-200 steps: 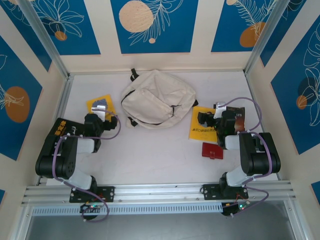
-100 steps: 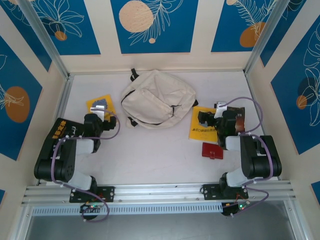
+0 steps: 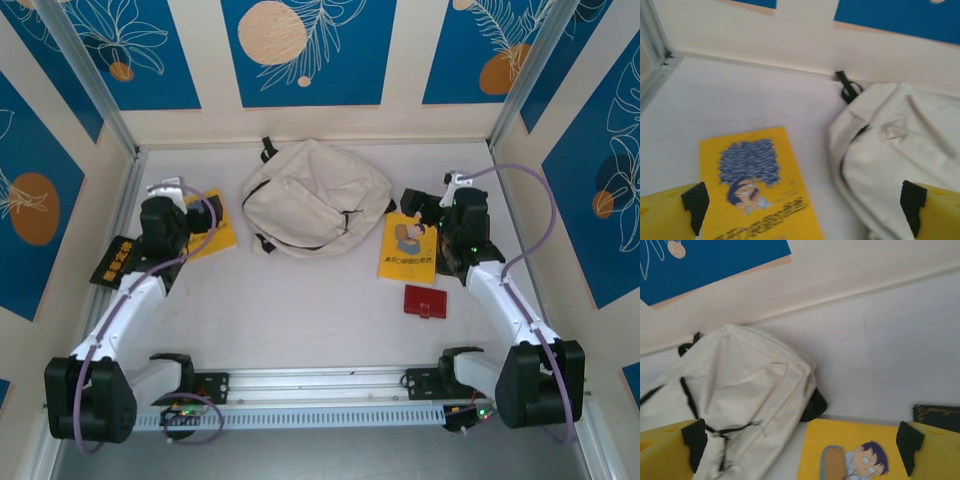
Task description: Pack books, pencil case, and school supplies into a backpack
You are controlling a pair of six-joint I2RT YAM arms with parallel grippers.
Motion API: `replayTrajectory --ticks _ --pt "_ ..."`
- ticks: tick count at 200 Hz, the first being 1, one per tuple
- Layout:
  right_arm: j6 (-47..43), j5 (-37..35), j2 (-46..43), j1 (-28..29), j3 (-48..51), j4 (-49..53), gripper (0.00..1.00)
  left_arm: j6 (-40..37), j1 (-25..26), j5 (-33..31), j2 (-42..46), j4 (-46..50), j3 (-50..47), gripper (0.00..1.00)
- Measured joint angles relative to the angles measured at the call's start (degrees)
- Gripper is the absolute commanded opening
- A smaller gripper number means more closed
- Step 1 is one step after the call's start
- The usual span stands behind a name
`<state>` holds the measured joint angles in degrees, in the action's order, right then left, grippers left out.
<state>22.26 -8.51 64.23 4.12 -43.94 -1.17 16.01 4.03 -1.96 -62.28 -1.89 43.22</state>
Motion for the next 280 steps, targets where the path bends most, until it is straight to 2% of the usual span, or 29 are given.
replayTrajectory --ticks 33,74,123,157,190,217,255,280 --pt "6.4 7.5 3.2 2.1 -7.3 11.6 0.98 8.8 3.3 5.9 -2.8 7.1 7.2 1.00" --pt "11.6 15.4 13.2 7.6 -11.4 18.9 0.88 13.8 14.5 8.0 -12.6 16.2 17.4 0.99" --pt "15.4 17.1 25.6 15.6 -19.4 20.3 0.73 17.5 22.3 10.5 -27.4 17.9 24.8 0.79" --pt "17.3 15.7 33.4 18.6 -25.1 20.4 0.71 18.8 24.6 10.5 -35.2 20.0 26.5 0.69" --pt "17.8 13.5 40.4 20.5 -30.1 22.2 0.70 18.8 24.9 10.5 -39.2 22.1 26.7 0.61" --pt "17.8 12.8 45.3 21.6 -33.5 24.6 0.69 18.1 25.1 10.1 -41.7 23.9 26.8 0.50" --pt "17.8 13.0 46.8 22.6 -32.7 26.3 0.68 17.2 26.6 9.4 -42.5 24.0 24.7 0.46" --pt "17.8 13.3 46.2 22.6 -28.5 26.0 0.67 17.1 29.2 9.4 -40.6 22.6 20.4 0.46"
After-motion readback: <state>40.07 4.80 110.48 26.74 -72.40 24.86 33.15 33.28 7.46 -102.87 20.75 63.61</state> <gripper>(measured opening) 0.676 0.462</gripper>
